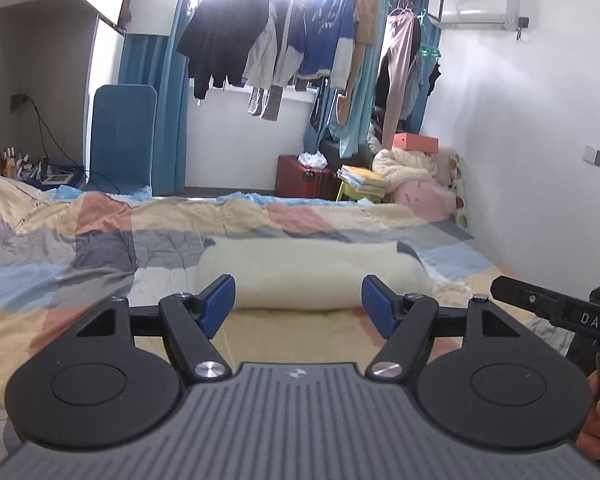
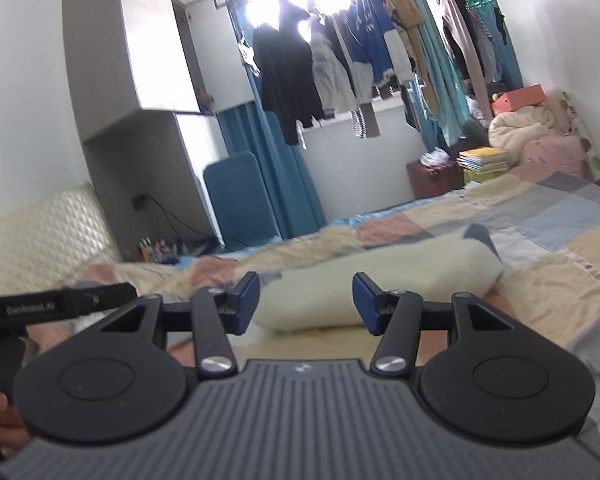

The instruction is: Fold large clothes

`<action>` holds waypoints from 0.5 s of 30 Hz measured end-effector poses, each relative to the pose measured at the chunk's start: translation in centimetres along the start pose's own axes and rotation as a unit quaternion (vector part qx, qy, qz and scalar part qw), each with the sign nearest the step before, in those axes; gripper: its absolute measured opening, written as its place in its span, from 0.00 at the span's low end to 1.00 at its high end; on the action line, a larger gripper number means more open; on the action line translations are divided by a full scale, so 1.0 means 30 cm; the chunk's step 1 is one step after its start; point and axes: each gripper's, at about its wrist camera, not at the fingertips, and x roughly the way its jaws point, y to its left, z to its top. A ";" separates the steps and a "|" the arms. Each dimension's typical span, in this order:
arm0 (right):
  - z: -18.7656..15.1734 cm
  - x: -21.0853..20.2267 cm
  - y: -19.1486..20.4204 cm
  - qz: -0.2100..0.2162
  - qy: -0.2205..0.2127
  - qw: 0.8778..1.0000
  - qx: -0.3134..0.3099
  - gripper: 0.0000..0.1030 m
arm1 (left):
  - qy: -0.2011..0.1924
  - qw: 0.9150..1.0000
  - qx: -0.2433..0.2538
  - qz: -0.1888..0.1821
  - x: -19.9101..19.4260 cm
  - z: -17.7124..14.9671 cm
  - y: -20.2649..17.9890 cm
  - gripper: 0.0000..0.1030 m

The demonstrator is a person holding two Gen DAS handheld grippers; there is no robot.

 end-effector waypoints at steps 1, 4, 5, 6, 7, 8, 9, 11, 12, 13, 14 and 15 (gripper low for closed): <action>-0.009 0.001 0.002 -0.006 0.001 1.000 -0.006 0.54 | 0.001 1.000 0.002 0.006 0.006 -0.011 0.001 0.72; -0.033 0.003 0.009 -0.019 0.007 1.000 -0.018 0.54 | 0.004 1.000 0.009 0.011 0.032 -0.041 0.006 0.72; -0.042 0.007 0.008 -0.023 0.009 0.999 -0.020 0.54 | 0.004 1.000 0.014 0.013 0.039 -0.046 0.006 0.72; -0.049 0.010 0.009 -0.027 0.011 0.999 -0.023 0.54 | 0.004 1.000 0.017 0.019 0.044 -0.053 0.006 0.72; -0.056 0.012 0.011 -0.031 0.013 0.999 -0.027 0.54 | 0.003 1.000 0.019 0.024 0.054 -0.055 0.006 0.72; -0.064 0.014 0.013 -0.034 0.014 0.999 -0.030 0.54 | 0.003 0.999 0.022 0.028 0.061 -0.059 0.006 0.72; -0.069 0.017 0.013 -0.037 0.014 0.999 -0.032 0.54 | 0.004 0.999 0.024 0.029 0.069 -0.062 0.005 0.72; -0.083 0.022 0.014 -0.042 0.016 0.998 -0.034 0.54 | 0.009 0.999 0.026 0.027 0.083 -0.069 0.005 0.72; -0.093 0.026 0.012 -0.043 0.018 0.998 -0.032 0.54 | 0.011 0.999 0.029 0.026 0.092 -0.076 0.003 0.72; -0.101 0.031 0.011 -0.044 0.020 0.998 -0.030 0.54 | 0.013 0.999 0.033 0.026 0.101 -0.081 -0.001 0.72; -0.109 0.036 0.010 -0.046 0.022 0.998 -0.031 0.54 | 0.014 0.999 0.036 0.027 0.108 -0.084 -0.007 0.73; -0.117 0.041 0.010 -0.048 0.025 0.998 -0.032 0.54 | 0.016 0.999 0.037 0.027 0.116 -0.088 -0.010 0.73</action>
